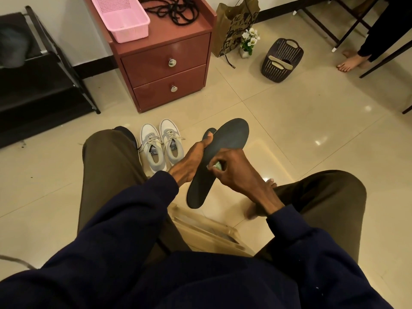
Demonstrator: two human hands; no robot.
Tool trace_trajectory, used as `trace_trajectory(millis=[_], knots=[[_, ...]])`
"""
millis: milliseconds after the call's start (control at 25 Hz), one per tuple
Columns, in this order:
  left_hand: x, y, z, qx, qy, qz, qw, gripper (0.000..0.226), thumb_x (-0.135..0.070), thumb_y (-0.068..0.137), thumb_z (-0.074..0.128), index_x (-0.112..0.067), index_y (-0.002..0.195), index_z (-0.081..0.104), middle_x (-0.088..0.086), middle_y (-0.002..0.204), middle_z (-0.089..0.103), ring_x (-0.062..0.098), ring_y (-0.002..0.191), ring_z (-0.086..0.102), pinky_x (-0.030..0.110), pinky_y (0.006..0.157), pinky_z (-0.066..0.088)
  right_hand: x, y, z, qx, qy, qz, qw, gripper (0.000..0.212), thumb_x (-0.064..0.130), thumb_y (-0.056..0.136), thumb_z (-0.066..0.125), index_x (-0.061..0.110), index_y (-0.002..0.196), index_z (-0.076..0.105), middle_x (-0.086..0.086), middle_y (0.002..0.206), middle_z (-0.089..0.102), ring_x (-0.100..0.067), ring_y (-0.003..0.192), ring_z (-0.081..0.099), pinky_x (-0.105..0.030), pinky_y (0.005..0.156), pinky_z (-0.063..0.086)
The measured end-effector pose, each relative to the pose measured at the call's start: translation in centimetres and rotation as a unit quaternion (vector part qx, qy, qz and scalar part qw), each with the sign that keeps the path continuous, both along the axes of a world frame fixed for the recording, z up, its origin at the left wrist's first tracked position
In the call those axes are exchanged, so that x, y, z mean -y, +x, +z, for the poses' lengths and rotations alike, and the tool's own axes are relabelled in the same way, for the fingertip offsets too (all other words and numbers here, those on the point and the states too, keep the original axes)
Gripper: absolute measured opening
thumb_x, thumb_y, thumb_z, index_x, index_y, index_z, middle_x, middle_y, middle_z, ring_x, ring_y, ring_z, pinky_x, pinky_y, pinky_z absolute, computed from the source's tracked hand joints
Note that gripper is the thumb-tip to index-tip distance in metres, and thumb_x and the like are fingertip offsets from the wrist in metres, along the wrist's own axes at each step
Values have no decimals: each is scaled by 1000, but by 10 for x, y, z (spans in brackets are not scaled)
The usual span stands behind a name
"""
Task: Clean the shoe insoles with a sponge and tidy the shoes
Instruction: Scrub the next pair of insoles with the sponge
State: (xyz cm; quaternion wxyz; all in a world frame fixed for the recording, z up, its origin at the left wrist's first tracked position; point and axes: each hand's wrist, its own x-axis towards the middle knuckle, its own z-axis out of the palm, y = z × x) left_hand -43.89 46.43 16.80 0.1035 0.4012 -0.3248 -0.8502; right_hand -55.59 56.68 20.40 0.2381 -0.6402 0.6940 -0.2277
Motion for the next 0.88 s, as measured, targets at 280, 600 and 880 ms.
trace_trajectory(millis=[280,600,880], knots=[[-2,-3,-3,-45,37,-28,998,79,-67,102,32,-1,137,59,30,128,64,39,92,69,42,80,59,6,-54,-2,-59,-76,-225,970,6,18,88,78,16,83,78,3,82,67,-7,68,57,-22,61,44],[-5,-3,-2,-45,40,-24,998,77,-66,103,33,-3,136,60,27,125,66,38,90,70,44,83,60,8,-46,-1,-53,-52,-153,986,5,15,84,79,16,80,79,3,79,70,-7,67,60,-25,64,52],[-4,-3,0,-62,68,-29,995,73,-65,103,33,-5,129,64,24,115,70,37,89,69,43,79,60,3,-36,-4,-15,-83,-158,984,5,9,86,75,12,87,78,2,84,68,-6,72,61,-18,63,48]])
